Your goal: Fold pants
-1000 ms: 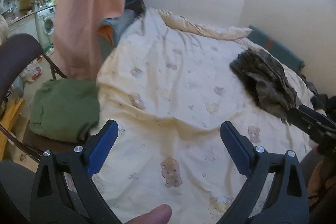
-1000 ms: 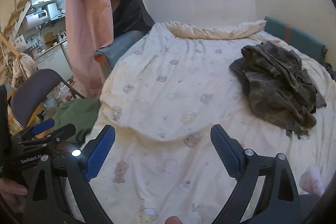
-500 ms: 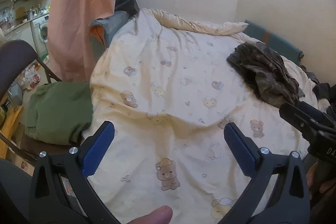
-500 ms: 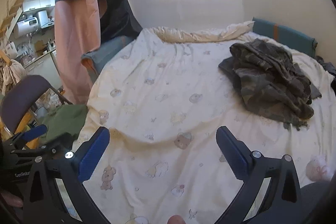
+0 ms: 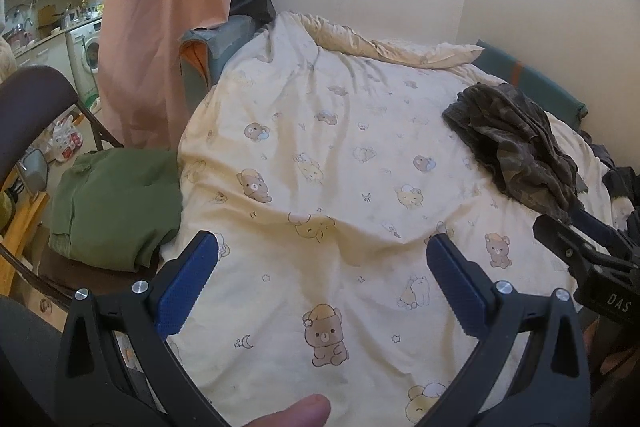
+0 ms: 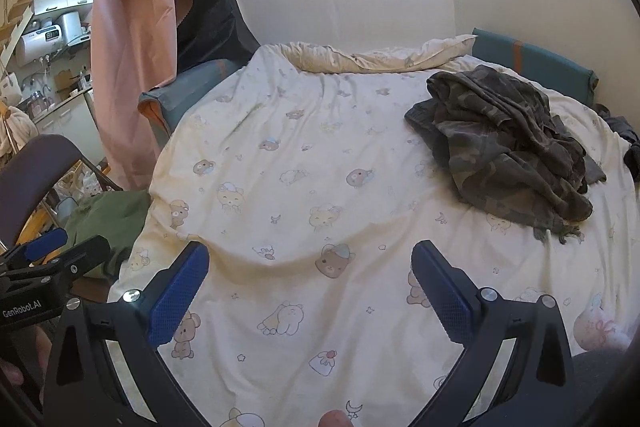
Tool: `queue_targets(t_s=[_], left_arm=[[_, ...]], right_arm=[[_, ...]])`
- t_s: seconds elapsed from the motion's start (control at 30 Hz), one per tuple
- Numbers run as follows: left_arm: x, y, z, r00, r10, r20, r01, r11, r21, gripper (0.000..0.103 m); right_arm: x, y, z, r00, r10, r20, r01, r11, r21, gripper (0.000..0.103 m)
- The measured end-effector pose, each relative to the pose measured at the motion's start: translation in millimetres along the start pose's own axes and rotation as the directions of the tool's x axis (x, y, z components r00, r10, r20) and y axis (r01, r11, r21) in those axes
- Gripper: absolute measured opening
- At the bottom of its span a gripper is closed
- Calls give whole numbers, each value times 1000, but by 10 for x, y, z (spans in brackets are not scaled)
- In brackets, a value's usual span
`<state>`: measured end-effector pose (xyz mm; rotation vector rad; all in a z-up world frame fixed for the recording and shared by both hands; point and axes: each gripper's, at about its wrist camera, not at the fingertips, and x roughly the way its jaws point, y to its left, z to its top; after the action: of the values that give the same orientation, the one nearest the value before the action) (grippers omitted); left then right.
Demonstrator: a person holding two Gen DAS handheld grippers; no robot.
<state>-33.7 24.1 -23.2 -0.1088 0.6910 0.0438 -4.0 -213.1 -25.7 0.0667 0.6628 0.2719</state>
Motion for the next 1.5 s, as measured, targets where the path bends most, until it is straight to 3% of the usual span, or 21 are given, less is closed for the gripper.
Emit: queue_targets(t_s=[1.5], left_arm=[[-20, -33, -38, 1000, -1, 8, 1, 1000, -4, 103]], right_arm=[[-34, -47, 10, 1000, -6, 6, 6, 1000, -20, 103]])
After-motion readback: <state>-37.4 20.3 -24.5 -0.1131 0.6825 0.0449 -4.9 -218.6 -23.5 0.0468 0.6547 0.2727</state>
